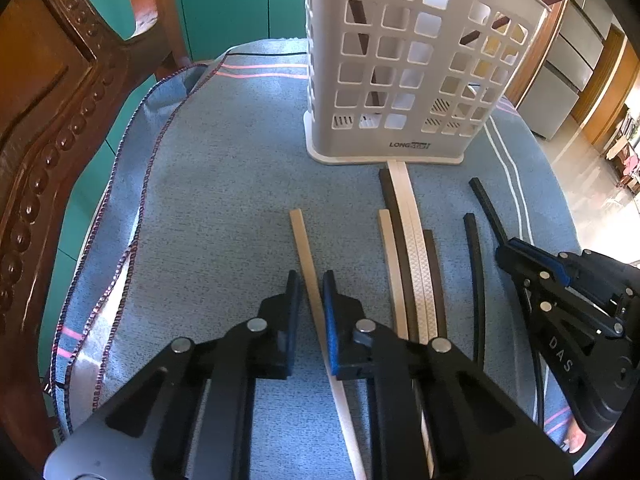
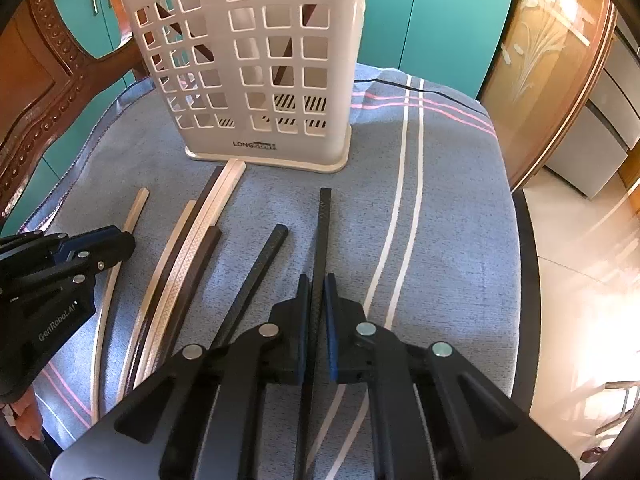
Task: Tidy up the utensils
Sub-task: 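Close the right tool on the black chopstick while the left tool closes on the wooden one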
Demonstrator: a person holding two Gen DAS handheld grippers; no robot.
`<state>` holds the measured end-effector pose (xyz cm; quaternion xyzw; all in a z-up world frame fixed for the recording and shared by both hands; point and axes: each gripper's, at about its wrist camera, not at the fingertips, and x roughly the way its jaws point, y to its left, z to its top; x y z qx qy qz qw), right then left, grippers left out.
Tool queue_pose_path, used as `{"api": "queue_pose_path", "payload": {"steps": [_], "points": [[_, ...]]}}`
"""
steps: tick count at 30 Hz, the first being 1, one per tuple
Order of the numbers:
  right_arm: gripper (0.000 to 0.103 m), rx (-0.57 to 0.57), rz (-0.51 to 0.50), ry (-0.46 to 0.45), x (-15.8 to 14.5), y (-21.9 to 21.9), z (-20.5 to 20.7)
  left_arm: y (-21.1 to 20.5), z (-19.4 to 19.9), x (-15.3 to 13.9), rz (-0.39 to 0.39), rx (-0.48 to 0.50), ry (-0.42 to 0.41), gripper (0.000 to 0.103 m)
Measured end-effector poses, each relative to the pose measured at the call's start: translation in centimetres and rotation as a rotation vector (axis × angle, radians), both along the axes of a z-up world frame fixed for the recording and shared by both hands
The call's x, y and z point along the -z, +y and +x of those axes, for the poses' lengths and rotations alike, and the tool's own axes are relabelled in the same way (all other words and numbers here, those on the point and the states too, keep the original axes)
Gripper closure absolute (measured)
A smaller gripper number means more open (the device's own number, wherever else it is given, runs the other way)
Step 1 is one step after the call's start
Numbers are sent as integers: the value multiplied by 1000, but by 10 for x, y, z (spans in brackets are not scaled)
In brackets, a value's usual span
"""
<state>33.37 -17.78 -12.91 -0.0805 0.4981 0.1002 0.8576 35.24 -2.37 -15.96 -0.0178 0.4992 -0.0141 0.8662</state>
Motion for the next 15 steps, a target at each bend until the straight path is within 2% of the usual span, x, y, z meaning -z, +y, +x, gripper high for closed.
{"api": "queue_pose_path", "payload": {"steps": [15], "points": [[93, 6, 5, 0, 0, 0, 1, -7, -2, 1, 28, 15, 0, 86]]}}
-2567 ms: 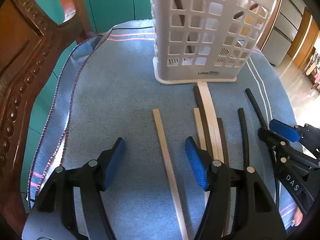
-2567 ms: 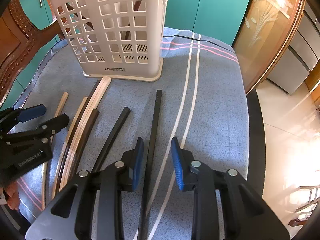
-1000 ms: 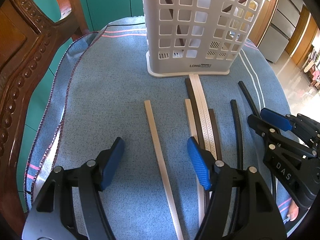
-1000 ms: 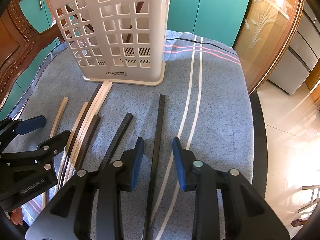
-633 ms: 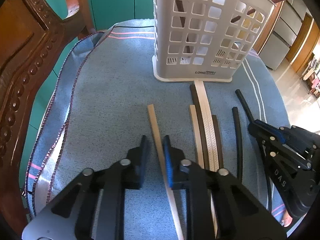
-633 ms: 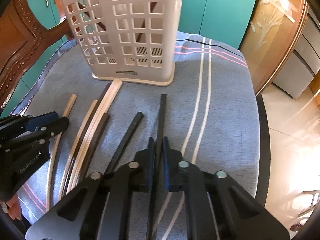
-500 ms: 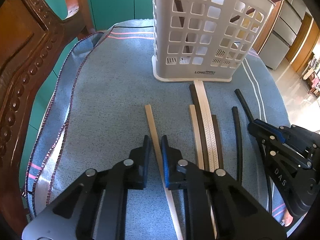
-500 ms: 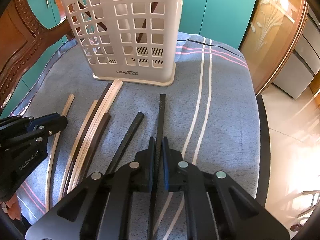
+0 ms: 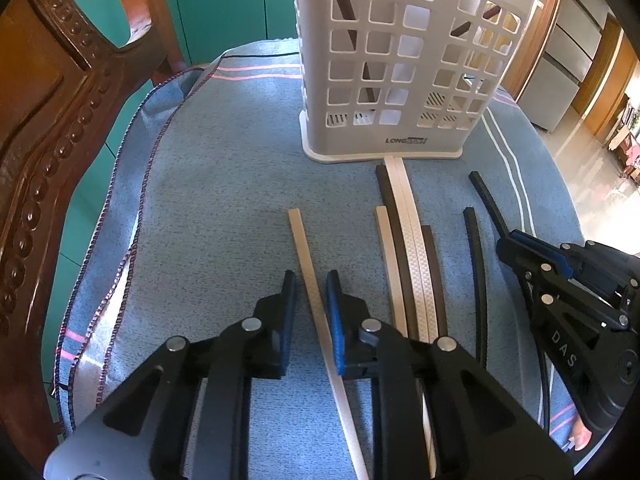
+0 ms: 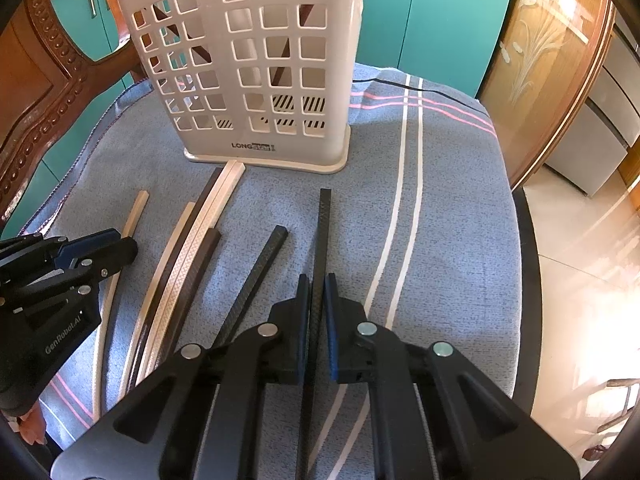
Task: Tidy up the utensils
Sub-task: 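Close the right tool on the black chopstick while the left tool closes on the wooden one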
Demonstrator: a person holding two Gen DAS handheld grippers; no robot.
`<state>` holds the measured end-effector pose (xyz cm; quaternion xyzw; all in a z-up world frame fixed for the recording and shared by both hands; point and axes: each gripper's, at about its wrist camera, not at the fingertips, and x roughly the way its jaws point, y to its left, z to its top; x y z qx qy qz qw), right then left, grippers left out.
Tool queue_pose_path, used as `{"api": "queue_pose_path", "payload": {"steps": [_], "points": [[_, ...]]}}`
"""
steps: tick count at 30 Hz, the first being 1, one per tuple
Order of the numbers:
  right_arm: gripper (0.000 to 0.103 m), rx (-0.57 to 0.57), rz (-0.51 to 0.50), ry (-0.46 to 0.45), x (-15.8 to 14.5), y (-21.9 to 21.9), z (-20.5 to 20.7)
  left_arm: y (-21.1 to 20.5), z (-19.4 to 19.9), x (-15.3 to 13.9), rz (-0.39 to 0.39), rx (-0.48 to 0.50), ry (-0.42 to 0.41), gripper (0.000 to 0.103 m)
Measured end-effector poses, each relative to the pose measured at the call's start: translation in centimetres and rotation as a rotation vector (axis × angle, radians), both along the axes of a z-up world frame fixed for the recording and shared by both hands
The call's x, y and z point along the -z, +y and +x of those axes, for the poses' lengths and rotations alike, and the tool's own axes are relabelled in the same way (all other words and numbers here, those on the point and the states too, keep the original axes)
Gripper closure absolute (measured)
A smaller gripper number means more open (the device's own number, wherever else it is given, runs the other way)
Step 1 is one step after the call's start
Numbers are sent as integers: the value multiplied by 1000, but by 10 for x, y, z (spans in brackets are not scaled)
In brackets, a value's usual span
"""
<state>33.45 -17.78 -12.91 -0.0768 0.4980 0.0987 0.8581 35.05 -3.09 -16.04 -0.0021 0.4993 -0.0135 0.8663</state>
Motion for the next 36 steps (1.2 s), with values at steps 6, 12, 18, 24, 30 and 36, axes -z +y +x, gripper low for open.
{"api": "queue_pose_path", "payload": {"steps": [6, 12, 18, 24, 30, 36], "points": [[93, 1, -6, -4, 0, 1, -1, -2, -2, 0, -2, 13, 2, 76], [92, -6, -26, -13, 1, 5, -3, -5, -3, 0, 5, 22, 1, 72], [92, -6, -28, -15, 1, 5, -3, -6, -3, 0, 8, 24, 0, 72], [92, -7, -31, -17, 1, 4, -3, -7, -3, 0, 4, 30, -1, 75], [92, -8, -31, -17, 0, 3, -3, -10, -6, -1, 1, 39, -3, 84], [92, -7, -31, -17, 1, 4, -3, -10, -6, -1, -3, 40, -3, 88]]}}
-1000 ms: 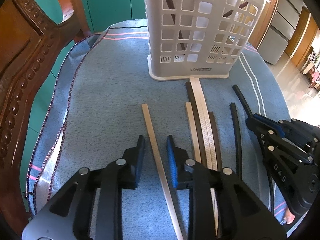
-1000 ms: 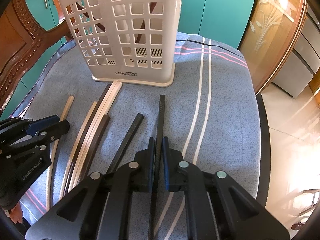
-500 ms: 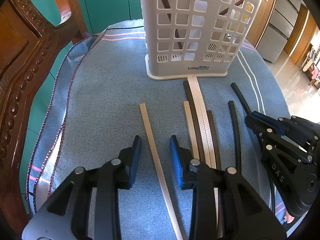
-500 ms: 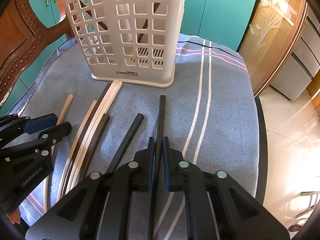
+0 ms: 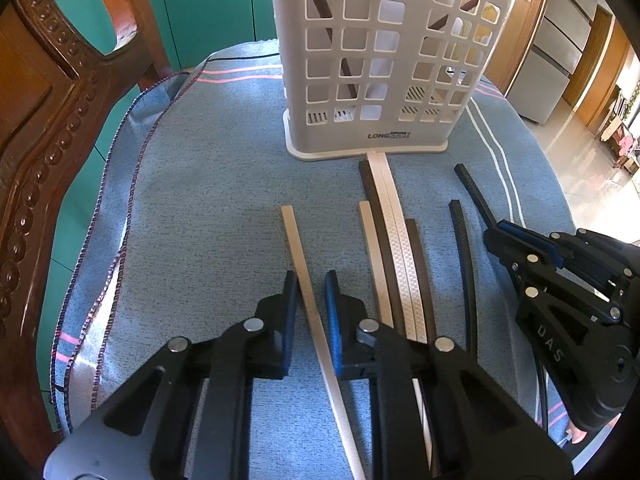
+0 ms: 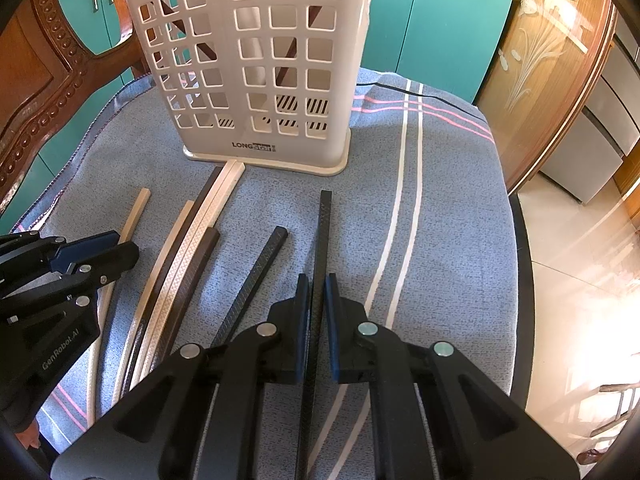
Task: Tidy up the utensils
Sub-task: 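Close the right tool on the black chopstick while the left tool closes on the wooden one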
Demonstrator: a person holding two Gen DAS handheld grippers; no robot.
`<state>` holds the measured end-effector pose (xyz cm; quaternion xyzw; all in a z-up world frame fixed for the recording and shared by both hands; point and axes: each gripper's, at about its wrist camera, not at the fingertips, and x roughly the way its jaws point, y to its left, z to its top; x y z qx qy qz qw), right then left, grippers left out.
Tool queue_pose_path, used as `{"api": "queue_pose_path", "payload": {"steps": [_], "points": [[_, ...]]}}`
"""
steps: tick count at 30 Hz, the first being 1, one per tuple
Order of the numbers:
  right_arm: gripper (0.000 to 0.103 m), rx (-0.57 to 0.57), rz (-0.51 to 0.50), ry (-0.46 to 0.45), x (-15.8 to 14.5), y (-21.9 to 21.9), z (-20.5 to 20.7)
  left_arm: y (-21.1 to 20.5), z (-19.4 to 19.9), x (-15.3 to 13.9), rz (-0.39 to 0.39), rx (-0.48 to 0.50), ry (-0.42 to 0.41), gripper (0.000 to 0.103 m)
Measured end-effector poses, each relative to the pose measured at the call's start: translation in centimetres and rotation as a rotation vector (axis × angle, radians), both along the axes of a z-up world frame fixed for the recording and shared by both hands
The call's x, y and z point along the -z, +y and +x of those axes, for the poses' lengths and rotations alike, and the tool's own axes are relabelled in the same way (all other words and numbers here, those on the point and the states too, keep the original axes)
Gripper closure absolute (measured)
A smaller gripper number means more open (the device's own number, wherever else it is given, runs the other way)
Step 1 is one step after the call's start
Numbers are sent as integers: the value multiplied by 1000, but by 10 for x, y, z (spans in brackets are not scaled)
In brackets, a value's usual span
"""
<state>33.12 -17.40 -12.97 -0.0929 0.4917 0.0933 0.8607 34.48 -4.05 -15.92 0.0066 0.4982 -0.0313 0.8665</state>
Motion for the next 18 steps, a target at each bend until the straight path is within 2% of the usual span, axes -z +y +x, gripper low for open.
{"api": "queue_pose_path", "payload": {"steps": [11, 18], "points": [[92, -1, -3, -2, 0, 0, -1, -2, -1, -1, -11, 17, -2, 93], [94, 9, 18, 3, -2, -2, -1, 0, -4, -6, -49, 23, -17, 96]]}}
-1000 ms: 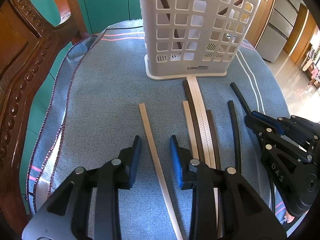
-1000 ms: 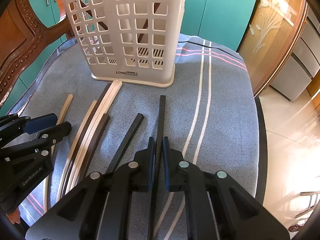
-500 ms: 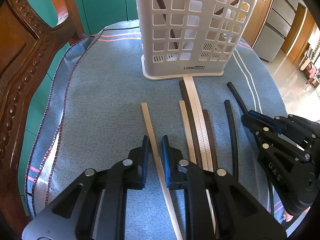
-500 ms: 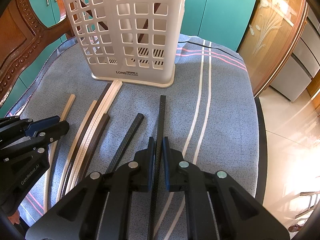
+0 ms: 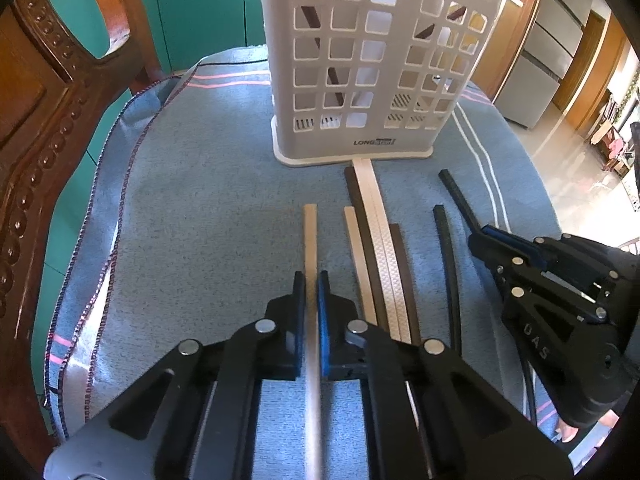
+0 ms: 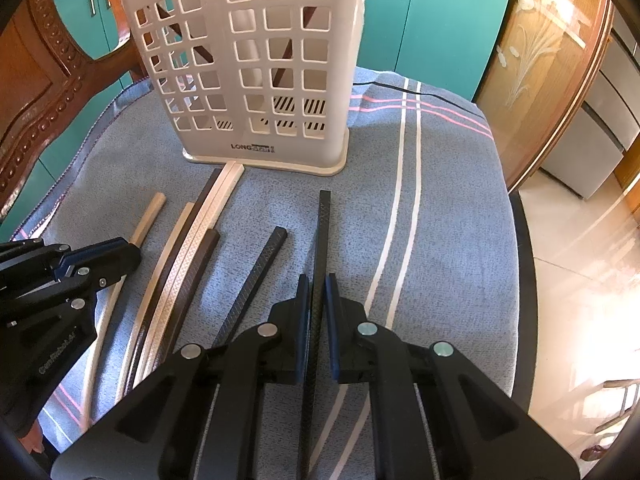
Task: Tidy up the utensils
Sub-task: 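Close the right tool on the black chopstick while the left tool closes on the wooden one, then lift both held chopsticks up and carry them over the white holder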
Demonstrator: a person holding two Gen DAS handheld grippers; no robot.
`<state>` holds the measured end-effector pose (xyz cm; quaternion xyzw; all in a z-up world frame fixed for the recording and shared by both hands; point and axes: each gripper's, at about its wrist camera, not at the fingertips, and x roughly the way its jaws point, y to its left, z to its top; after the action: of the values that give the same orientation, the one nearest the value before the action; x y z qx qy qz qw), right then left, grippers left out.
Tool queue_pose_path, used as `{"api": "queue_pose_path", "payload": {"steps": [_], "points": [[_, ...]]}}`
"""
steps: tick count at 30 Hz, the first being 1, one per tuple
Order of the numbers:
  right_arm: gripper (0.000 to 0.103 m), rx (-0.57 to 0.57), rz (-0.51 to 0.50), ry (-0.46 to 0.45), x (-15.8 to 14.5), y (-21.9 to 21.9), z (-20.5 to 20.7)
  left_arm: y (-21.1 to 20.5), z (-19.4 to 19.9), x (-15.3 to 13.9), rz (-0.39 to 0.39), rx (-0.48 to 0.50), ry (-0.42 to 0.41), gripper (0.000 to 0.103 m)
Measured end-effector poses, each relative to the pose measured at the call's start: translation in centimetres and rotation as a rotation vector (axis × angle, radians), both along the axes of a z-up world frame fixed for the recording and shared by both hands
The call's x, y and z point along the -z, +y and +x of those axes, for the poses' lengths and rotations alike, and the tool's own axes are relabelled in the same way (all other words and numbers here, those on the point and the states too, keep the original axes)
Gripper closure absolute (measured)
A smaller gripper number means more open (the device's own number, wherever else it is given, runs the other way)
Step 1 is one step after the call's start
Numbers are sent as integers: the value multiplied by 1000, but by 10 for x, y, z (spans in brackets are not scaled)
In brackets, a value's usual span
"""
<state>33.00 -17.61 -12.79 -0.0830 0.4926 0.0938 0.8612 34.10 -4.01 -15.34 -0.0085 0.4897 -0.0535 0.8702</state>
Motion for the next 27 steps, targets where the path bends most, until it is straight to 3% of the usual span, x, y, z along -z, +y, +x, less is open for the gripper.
{"api": "queue_pose_path", "payload": {"steps": [5, 11, 14, 18, 23, 27], "points": [[96, -1, 23, -10, -5, -3, 0, 7, -3, -8, -29, -10, -24, 96], [96, 4, 107, -70, -32, -18, -11, 19, -17, -32, -105, -5, -78, 96], [96, 3, 172, -132, -58, -29, -25, 29, -29, -60, -184, 16, -134, 96], [96, 11, 304, -219, -99, -50, -51, 41, -53, -113, -264, 33, -269, 96], [96, 12, 389, -324, -147, -61, -71, 49, -77, -170, -312, 41, -408, 96], [96, -1, 442, -422, -194, -65, -65, 56, -68, -225, -323, 29, -520, 96]]}}
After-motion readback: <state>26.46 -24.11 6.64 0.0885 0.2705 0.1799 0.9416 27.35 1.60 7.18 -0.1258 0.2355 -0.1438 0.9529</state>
